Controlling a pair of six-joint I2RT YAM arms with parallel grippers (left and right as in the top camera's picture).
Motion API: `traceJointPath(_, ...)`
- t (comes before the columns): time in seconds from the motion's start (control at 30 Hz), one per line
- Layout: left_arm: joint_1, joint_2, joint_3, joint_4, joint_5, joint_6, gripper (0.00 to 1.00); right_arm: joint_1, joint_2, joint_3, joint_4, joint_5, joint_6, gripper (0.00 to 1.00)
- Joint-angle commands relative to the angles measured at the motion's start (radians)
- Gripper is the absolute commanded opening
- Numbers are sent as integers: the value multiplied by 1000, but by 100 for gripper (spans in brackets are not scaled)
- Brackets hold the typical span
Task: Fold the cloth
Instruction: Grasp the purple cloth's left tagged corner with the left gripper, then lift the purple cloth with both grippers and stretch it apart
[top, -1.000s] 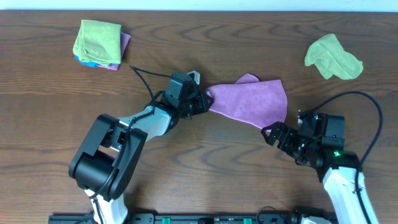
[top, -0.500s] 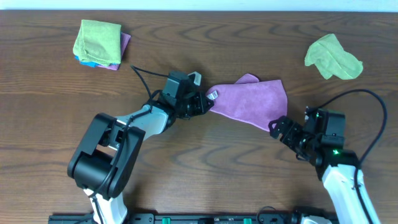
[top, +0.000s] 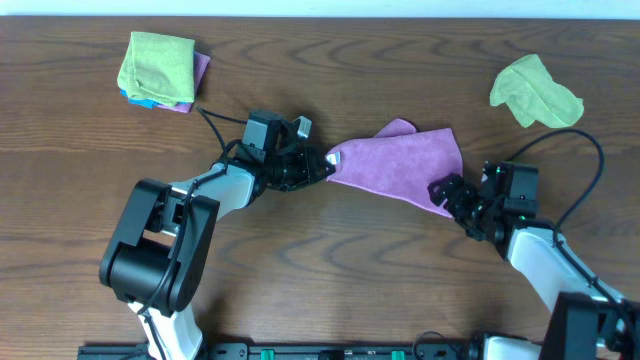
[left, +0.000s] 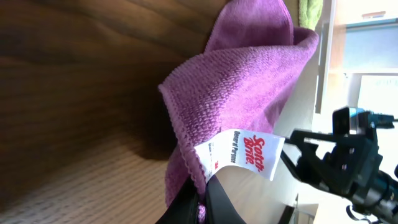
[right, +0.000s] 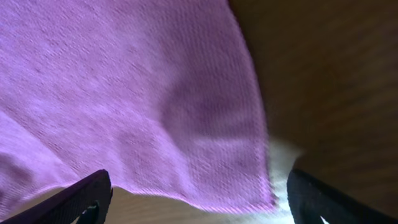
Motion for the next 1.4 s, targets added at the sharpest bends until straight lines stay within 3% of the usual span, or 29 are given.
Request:
traceJointPath(0.0, 2, 11, 13, -1, 39, 22, 6, -4, 65, -24, 1, 8, 47, 88)
traceJointPath(0.17, 2, 11, 13, -1, 43, 21, 6, -2, 90, -24, 34, -9, 61, 78)
traceJointPath(0.23, 2, 11, 13, 0, 46, 22, 6, -2, 92, -24, 37, -11, 61, 66)
traceJointPath(0.27, 2, 11, 13, 0, 46, 21, 6, -2, 92, -24, 37, -11, 60, 53)
traceJointPath(0.3, 2, 11, 13, 0, 49, 21, 6, -2, 92, -24, 37, -11, 60, 27)
traceJointPath(0.33, 2, 11, 13, 0, 50, 21, 6, -2, 92, -24, 38, -11, 60, 6)
traceJointPath(0.37, 2, 11, 13, 0, 54, 21, 6, -2, 92, -24, 39, -11, 60, 1)
traceJointPath(0.93, 21, -85, 45, 3, 126, 22, 6, -1, -52, -24, 93, -249, 5, 1)
traceJointPath(1.17, 92, -192, 130, -8, 85, 18, 6, 9, -176, -12, 283, -336, 124, 1)
traceJointPath(1.37, 102, -201, 246, -9, -13, 14, 6, 43, -135, 93, 383, -256, 175, 1)
